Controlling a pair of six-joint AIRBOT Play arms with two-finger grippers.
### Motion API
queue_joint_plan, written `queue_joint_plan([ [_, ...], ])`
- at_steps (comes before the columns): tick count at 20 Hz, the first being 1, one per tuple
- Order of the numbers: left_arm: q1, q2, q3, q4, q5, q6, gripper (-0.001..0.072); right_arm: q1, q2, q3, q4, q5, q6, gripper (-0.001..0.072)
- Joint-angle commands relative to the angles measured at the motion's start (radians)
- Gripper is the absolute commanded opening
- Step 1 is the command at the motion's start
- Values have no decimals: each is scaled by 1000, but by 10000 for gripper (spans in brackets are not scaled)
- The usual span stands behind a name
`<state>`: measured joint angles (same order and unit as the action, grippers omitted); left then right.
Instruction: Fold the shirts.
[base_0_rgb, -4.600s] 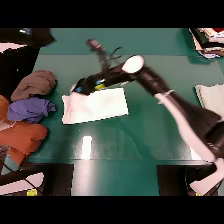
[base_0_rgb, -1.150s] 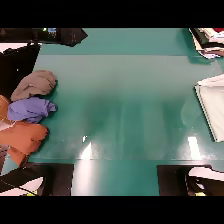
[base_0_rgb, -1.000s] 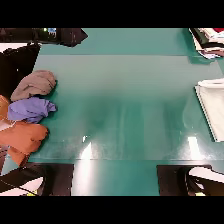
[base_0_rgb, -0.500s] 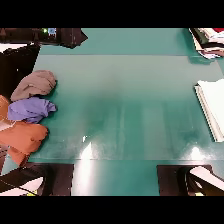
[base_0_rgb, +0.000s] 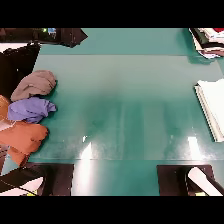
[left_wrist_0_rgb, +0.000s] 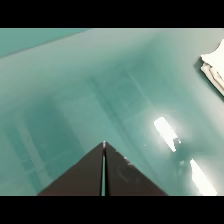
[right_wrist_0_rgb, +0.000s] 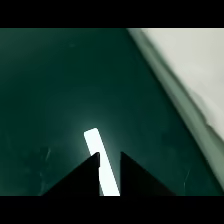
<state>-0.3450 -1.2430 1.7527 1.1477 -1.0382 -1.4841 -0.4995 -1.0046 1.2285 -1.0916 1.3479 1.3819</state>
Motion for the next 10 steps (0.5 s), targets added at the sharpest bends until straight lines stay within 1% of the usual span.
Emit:
queue_joint_plan([
  [1,0,0,0,-2,10,-1,28,243,17,-1,17,-43,-14,15],
  [3,0,0,0,-2,10,-1,28,343,17,-1,16,-56,-15,15],
  [5,0,0,0,-2,10,-1,28,400,17,-2,16,-68,-23,15],
  [10,0,0,0,-3,10,-1,28,425,17,-2,18,-56,-23,15],
])
